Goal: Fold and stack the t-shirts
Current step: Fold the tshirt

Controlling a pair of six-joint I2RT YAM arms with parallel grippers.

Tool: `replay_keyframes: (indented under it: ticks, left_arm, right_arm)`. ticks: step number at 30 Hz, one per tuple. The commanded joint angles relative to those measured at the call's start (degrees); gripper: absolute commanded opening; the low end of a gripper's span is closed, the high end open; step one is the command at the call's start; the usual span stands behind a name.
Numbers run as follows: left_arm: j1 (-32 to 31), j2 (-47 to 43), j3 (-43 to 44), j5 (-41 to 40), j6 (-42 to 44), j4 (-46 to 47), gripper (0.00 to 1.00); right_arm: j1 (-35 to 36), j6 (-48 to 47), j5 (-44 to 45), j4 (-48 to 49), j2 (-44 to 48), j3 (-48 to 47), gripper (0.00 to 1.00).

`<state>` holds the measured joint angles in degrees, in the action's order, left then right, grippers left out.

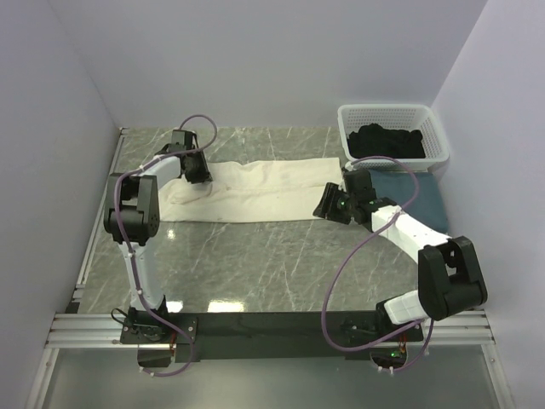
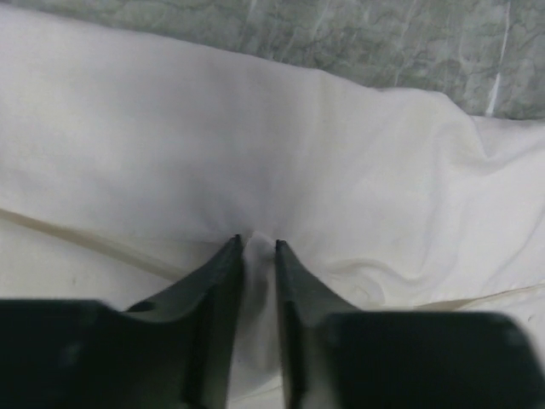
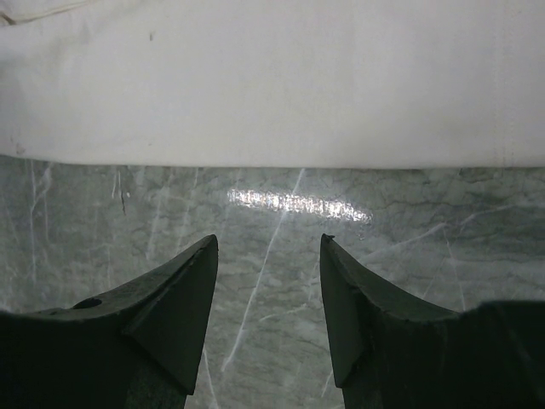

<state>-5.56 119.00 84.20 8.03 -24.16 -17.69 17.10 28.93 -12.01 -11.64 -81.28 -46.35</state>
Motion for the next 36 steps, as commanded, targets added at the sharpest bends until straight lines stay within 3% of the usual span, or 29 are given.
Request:
replay_keyframes:
  ticks: [1,6,12,23,29,36]
  left_arm:
    - [-0.59,-1.31,0.96,1.99,1.14,1.61,0.24]
    - [-1.03,-4.99,-1.67,1.02,1.49,2.66,0.01]
    - [-1.99,-10.97,-6.41,-1.52,2.19,3.90,0.01]
    - [-9.29,-19.77,-17.22,-7.77,2.02,4.51,0.06]
    - [-11.75,-22.14,-23.11,-9.53,-2.46,3.81,0.09]
    - [-12.63,-24.43,-28.22,-14.35,-5.89,2.58,0.31]
  right_arm:
    - [-0.32,0.08,0.76,0.30,2.35,0.73,0.58]
    - [-0.32,0.43,0.15,0.65,2.44,0.91,0.58]
    - [-0.23,0.43,-0.12,0.83,2.53,0.91,0.58]
    - [-0.32,0.34,-1.96,2.32,0.42,0.73,0.58]
    - [-0.32,0.34,-3.11,2.94,-1.25,0.12,0.57]
    - [-0.32,0.34,-4.34,3.55,-2.57,0.03,0.57]
